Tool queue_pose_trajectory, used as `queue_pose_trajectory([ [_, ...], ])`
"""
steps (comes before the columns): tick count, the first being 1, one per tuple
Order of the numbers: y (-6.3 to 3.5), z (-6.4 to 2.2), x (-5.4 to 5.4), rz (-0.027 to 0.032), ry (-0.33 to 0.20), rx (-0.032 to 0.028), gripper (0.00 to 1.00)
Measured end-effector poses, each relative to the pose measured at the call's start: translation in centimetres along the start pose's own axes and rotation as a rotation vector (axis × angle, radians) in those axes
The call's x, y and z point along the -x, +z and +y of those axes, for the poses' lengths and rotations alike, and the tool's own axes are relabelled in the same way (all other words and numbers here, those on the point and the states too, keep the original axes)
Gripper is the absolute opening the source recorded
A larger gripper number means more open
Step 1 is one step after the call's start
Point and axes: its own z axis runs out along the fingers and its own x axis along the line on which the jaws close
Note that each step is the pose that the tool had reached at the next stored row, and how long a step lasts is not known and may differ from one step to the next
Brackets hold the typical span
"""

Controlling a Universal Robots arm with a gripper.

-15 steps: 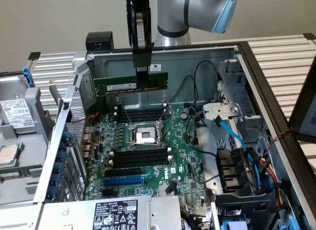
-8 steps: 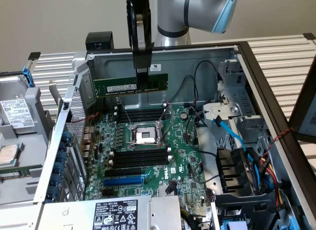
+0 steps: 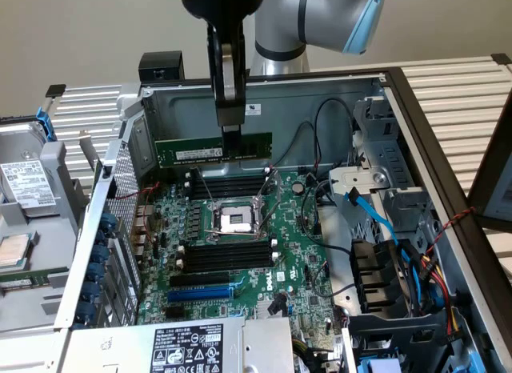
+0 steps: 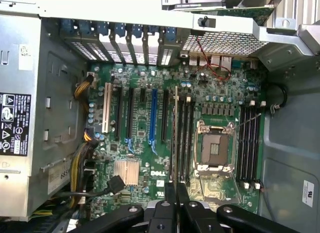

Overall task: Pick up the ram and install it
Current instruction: 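Insert the ram into the slot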

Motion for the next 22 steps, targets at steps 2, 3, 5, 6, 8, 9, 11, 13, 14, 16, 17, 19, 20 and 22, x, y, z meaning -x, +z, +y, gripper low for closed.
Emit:
queue_pose_trajectory([
  [2, 0.37, 0.00, 0.1, -0.0001, 0.007, -0.0004, 0.13],
  [3, 0.54, -0.01, 0.1, -0.0001, 0.011, -0.0005, 0.13],
  [5, 0.90, -0.04, 0.1, -0.0014, 0.026, -0.0012, 0.13],
  [6, 1.09, -0.06, 0.1, -0.0023, 0.036, -0.0017, 0.13],
  [8, 1.46, -0.11, 0.1, -0.0042, 0.055, -0.0026, 0.13],
  [9, 1.65, -0.14, 0.1, -0.0051, 0.065, -0.0031, 0.13],
  [11, 2.00, -0.21, 0.1, -0.0065, 0.082, -0.0039, 0.13],
  [13, 2.37, -0.38, 0.0, -0.0079, 0.096, -0.0046, 0.13],
  [14, 2.56, -0.49, 0.0, -0.0086, 0.101, -0.0048, 0.13],
  [16, 2.91, -0.73, 0.0, -0.0091, 0.107, -0.0050, 0.13],
  [17, 3.09, -0.86, 0.1, -0.0092, 0.108, -0.0051, 0.13],
  [19, 3.47, -1.13, 0.1, -0.0091, 0.110, -0.0052, 0.13],
  [20, 3.65, -1.27, 0.2, -0.0090, 0.111, -0.0052, 0.13],
  [22, 4.02, -1.56, 0.3, -0.0092, 0.111, -0.0053, 0.13],
])
